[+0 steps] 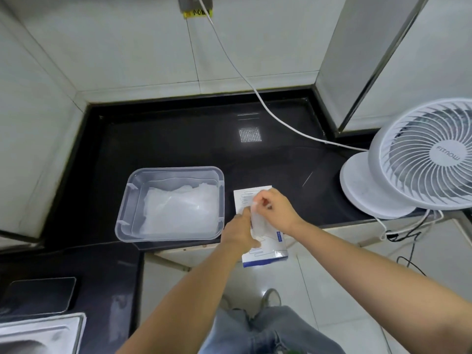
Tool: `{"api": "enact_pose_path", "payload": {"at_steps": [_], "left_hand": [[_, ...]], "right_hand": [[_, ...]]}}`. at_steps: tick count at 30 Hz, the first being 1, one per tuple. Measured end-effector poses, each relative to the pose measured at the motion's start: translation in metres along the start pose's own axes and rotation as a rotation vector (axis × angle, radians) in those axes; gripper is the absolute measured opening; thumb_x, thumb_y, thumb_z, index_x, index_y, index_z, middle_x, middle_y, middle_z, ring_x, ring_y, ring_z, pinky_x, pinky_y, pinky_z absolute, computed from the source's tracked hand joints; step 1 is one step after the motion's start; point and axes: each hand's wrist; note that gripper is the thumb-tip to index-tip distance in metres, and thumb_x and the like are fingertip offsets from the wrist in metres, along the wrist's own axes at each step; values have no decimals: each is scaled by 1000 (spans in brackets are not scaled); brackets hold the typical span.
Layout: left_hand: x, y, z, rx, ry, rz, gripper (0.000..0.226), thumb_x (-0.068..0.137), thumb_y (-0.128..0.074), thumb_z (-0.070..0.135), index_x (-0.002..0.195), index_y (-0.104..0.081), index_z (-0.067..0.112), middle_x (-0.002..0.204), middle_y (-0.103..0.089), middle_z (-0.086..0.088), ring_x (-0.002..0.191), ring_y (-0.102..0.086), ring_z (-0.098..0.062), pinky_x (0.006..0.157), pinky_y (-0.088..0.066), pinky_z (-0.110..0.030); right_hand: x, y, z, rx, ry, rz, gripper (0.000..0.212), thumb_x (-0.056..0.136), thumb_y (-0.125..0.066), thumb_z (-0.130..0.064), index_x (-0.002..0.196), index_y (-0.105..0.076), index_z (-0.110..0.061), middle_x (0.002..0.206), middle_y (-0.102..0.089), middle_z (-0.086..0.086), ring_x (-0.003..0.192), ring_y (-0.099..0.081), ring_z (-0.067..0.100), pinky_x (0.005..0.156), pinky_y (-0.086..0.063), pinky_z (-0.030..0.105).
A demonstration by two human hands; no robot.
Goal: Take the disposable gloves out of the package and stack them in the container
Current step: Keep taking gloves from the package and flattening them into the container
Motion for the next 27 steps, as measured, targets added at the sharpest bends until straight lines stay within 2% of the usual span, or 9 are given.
{"api": "enact_pose_path", "payload": {"at_steps": [7,10,13,15,17,20,24,26,27], "left_hand": [[0,-1,2,7,-2,-4,95,76,-82,24,147,-19,22,135,-49,-3,118,-55,-24,95,-47,-33],[1,-1,1,6,36,-34,102,74,-82,25,151,-14,21,137,-47,-4,120,-53,-26,97,-48,-35],[0,3,3,-13,21,-72,95,82,-74,25,153,-11,28,141,-42,-6,123,-49,-27,100,-44,-34],[1,9,6,-151,34,-37,69,89,-62,17,148,-29,25,131,-54,-10,115,-56,-29,94,-48,-35],[4,19,12,-353,64,56,39,91,-51,9,129,-51,19,112,-63,-13,99,-63,-31,85,-55,-40],[2,43,28,-597,56,172,17,97,-50,17,113,-57,19,106,-63,-6,92,-63,-21,84,-56,-37],[-6,81,32,-1275,76,185,35,100,-44,42,108,-65,15,105,-70,-9,96,-67,-23,92,-53,-35],[-3,94,20,-1310,74,133,48,92,-53,56,113,-64,15,103,-72,-9,96,-69,-22,90,-54,-35],[-3,96,15,-1226,58,100,46,88,-62,51,113,-65,13,103,-72,-10,94,-70,-21,88,-55,-34]], "right_hand": [[3,20,-6,417,-136,6,5,102,-48,-24,100,-51,-21,106,-61,9,92,-63,23,75,-55,30],[5,30,-16,639,-142,124,8,102,-48,-24,101,-52,-18,99,-59,6,88,-58,20,74,-53,33],[8,46,-27,644,-140,135,12,97,-50,-14,108,-52,-16,98,-61,4,84,-59,19,73,-50,32],[7,52,-28,597,-142,57,25,92,-52,-9,115,-52,-19,106,-63,9,86,-63,20,76,-53,33],[5,52,-24,602,-146,-15,34,89,-53,-4,117,-52,-23,111,-63,13,88,-65,25,76,-55,33],[3,49,-19,683,-168,-73,45,87,-54,4,124,-50,-22,109,-64,16,86,-62,26,76,-52,34],[5,50,-21,666,-170,-162,60,80,-62,1,131,-46,-24,118,-61,22,93,-61,27,84,-50,39],[7,50,-25,601,-162,-199,65,85,-64,-1,139,-39,-26,113,-59,20,94,-60,26,93,-51,43],[8,49,-26,583,-159,-219,72,83,-66,-4,143,-33,-26,109,-58,18,94,-58,26,98,-48,46]]}}
Point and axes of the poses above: each hand's wrist, its own x-axis towards the middle knuckle, its own y-axis out of the back of the hand, z = x × y
